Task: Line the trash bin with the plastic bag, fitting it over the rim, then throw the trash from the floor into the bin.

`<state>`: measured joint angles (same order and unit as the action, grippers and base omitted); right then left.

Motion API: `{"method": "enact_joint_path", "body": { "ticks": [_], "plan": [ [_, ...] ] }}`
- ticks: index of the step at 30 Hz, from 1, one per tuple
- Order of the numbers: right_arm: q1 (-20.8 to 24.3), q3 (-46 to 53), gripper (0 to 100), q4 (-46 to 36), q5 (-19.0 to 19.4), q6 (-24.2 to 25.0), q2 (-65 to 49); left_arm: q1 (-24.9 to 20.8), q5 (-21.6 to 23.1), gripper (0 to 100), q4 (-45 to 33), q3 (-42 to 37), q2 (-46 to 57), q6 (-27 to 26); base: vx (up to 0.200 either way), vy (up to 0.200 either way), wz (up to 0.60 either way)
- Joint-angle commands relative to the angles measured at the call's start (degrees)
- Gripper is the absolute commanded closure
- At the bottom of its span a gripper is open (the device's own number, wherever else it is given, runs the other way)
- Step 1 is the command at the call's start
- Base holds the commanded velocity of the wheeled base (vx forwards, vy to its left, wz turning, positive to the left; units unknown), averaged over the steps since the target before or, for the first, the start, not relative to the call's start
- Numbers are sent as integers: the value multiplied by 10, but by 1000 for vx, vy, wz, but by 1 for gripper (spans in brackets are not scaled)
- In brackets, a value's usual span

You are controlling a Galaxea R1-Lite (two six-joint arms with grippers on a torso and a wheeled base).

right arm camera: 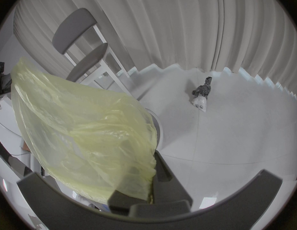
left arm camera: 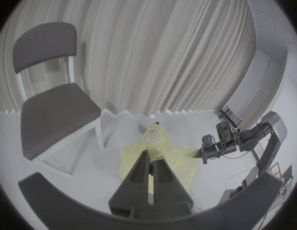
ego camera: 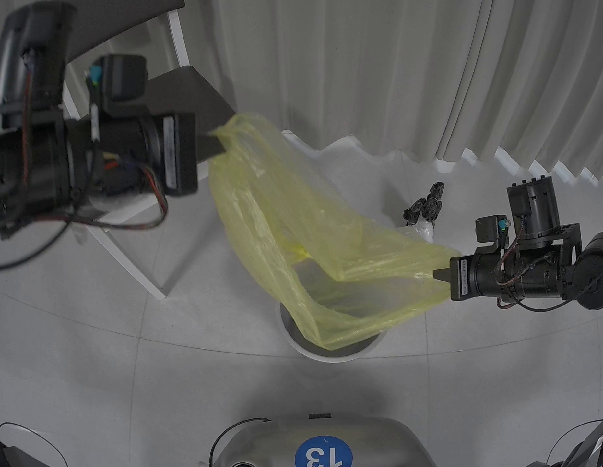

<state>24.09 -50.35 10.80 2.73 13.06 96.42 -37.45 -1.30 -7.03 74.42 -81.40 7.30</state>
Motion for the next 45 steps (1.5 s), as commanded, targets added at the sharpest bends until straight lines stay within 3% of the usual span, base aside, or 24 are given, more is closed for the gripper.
{"method": "enact_joint_path", "body": {
  "ticks": [1,6,18,31,39,43,45],
  "plan": [
    [-35,1,100,-26,-1,-42,18,-5,-4,100,88,-123,-43,24,0,0,0],
    [-53,4,100,-26,-1,-53,44,-4,-1,100,155,-170,-70,44,0,0,0],
    [-72,9,100,-8,1,-54,98,14,23,100,206,-183,-119,90,0,0,0],
    [-59,3,100,122,8,-22,222,60,68,100,317,-198,-225,95,0,0,0],
    [-46,-4,100,137,9,0,265,66,74,100,344,-201,-276,129,0,0,0],
    [-39,12,100,132,16,0,256,69,74,100,323,-210,-257,130,0,0,0],
    [-34,25,100,128,18,-5,239,71,79,100,273,-211,-228,129,0,0,0]
  ]
}}
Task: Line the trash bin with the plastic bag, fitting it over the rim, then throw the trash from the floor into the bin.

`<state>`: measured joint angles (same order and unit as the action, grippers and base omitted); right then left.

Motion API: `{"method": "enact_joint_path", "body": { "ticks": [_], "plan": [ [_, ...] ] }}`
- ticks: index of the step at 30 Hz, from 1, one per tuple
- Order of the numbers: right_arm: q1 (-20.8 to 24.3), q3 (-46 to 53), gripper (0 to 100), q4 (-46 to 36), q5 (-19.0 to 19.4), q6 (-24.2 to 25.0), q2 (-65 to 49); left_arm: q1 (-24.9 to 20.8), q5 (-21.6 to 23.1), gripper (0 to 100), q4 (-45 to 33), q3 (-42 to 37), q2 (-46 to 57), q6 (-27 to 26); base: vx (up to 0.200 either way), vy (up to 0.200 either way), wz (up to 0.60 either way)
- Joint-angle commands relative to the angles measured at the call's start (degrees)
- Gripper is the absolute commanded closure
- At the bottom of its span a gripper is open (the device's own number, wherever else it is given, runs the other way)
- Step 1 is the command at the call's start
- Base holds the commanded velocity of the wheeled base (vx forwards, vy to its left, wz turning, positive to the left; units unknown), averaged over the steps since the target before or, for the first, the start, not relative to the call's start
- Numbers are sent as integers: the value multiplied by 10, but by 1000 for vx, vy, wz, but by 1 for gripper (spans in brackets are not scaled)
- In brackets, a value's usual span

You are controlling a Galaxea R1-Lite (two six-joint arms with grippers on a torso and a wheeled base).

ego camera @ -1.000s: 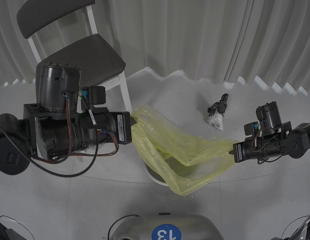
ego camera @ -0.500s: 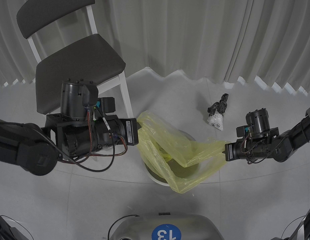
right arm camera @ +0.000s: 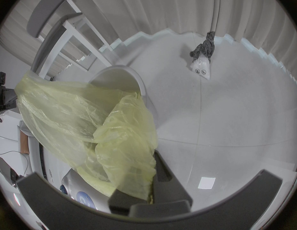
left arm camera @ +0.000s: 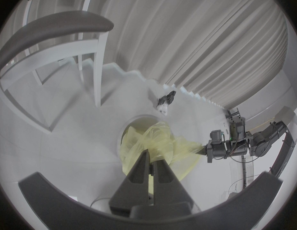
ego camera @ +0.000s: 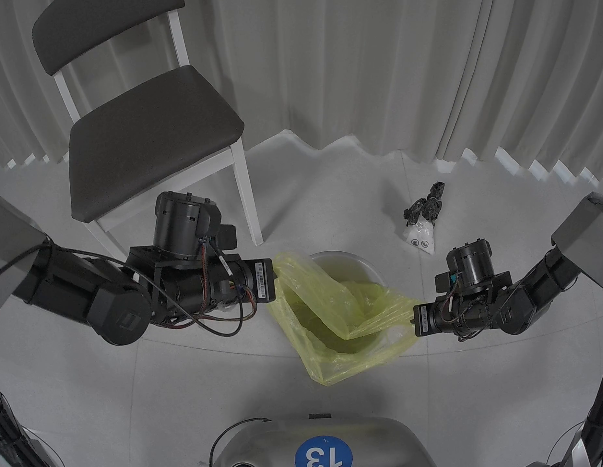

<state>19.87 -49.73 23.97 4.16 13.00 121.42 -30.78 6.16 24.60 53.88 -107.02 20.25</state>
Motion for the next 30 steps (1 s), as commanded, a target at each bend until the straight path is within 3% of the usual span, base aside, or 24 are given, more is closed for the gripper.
{"method": "enact_joint_path", "body": {
  "ticks": [1,6,17,30],
  "plan": [
    [12,24,100,-9,3,-5,-16,6,9,100,-68,-3,38,0,0,0,0],
    [23,31,100,-27,2,-4,-29,20,28,100,-141,-5,80,-1,0,0,0],
    [32,38,100,-74,2,-9,-70,43,40,100,-218,-14,145,-4,0,0,0],
    [31,43,100,-8,1,-2,22,42,35,100,-174,-46,72,-2,0,0,0]
  ]
}}
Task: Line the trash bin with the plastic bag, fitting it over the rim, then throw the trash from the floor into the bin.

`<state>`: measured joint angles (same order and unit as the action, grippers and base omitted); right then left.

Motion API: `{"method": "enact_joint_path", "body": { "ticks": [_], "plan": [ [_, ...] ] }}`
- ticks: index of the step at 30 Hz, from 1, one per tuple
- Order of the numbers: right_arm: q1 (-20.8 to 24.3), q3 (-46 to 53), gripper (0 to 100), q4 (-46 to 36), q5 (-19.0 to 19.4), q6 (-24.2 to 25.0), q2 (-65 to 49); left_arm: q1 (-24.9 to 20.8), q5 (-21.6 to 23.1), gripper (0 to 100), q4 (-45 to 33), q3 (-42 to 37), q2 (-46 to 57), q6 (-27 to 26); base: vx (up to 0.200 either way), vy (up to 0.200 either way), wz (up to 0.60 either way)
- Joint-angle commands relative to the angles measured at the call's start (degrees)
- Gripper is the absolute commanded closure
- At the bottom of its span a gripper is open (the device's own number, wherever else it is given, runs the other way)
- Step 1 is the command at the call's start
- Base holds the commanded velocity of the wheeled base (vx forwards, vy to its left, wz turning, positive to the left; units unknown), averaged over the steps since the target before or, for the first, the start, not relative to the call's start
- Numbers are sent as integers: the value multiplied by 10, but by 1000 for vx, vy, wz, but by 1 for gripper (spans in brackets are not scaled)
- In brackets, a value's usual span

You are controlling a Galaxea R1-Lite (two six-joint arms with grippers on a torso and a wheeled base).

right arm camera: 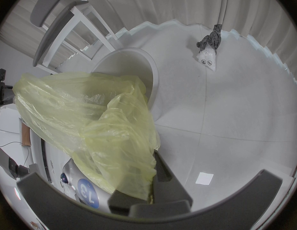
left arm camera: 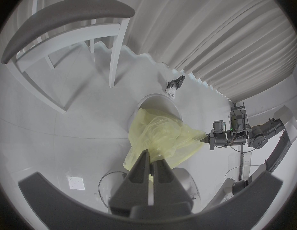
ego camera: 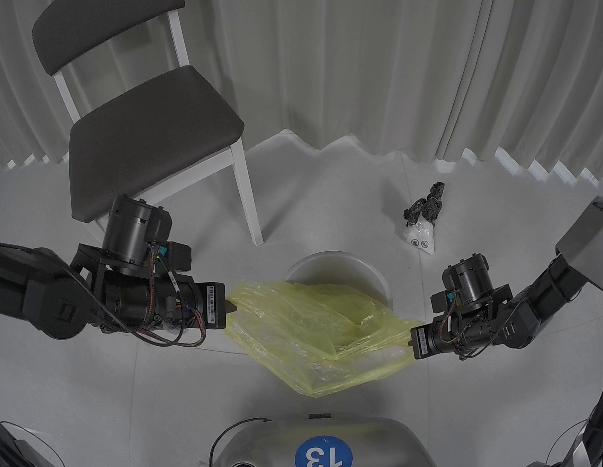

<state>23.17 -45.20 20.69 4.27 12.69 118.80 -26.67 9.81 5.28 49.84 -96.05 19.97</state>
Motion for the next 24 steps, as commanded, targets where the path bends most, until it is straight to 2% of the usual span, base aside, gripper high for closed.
{"method": "enact_joint_path", "body": {
  "ticks": [1,9,19,24],
  "plan": [
    [-3,-4,100,32,0,1,56,1,-1,100,27,-6,-45,1,0,0,0],
    [-30,-65,100,59,0,3,131,-2,-3,100,127,13,-147,1,0,0,0],
    [-101,-140,100,52,-2,11,155,-12,-22,100,142,37,-191,9,0,0,0],
    [-123,-145,100,52,-3,11,153,-44,-42,100,141,21,-182,57,0,0,0]
  ]
}}
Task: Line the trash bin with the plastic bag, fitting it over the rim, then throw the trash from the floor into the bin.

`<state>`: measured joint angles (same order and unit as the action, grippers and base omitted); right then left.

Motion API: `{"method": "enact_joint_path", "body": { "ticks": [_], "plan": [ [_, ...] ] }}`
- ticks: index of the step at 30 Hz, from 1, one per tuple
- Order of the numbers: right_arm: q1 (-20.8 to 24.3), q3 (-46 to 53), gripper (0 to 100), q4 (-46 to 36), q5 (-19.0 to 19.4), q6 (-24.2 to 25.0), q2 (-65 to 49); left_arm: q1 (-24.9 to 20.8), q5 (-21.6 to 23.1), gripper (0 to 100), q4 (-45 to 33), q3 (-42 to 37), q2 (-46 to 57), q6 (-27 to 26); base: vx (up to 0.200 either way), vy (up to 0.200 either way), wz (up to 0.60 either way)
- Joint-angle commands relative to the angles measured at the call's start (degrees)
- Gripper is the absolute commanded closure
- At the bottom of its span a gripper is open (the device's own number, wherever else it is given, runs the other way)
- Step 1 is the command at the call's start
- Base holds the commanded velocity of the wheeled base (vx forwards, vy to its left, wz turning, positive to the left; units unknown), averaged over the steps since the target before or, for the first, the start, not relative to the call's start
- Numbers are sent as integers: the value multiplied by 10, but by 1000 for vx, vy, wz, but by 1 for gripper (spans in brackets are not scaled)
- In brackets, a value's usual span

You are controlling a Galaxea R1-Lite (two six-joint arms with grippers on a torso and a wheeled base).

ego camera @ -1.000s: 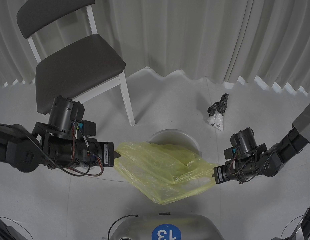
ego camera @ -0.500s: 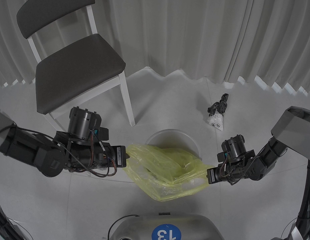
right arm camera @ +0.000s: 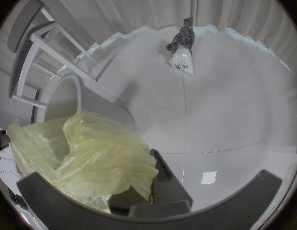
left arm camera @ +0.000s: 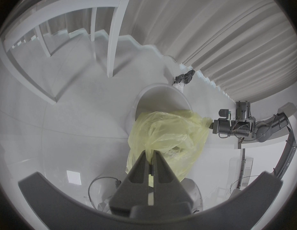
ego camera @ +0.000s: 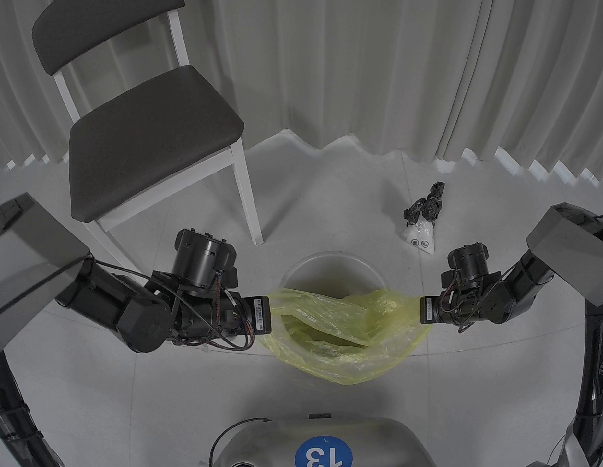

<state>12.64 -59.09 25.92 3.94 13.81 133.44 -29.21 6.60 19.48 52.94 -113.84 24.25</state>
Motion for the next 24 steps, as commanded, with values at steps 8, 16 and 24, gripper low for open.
{"method": "enact_joint_path", "body": {
  "ticks": [8,16,24],
  "plan": [
    [36,59,100,1,-7,7,-19,28,-12,100,-5,-69,22,-10,0,0,0],
    [102,79,100,4,-18,39,-34,103,14,100,-1,-99,46,-57,0,0,0],
    [44,55,100,7,-18,38,4,30,6,100,49,-63,-29,-32,0,0,0]
  ]
}}
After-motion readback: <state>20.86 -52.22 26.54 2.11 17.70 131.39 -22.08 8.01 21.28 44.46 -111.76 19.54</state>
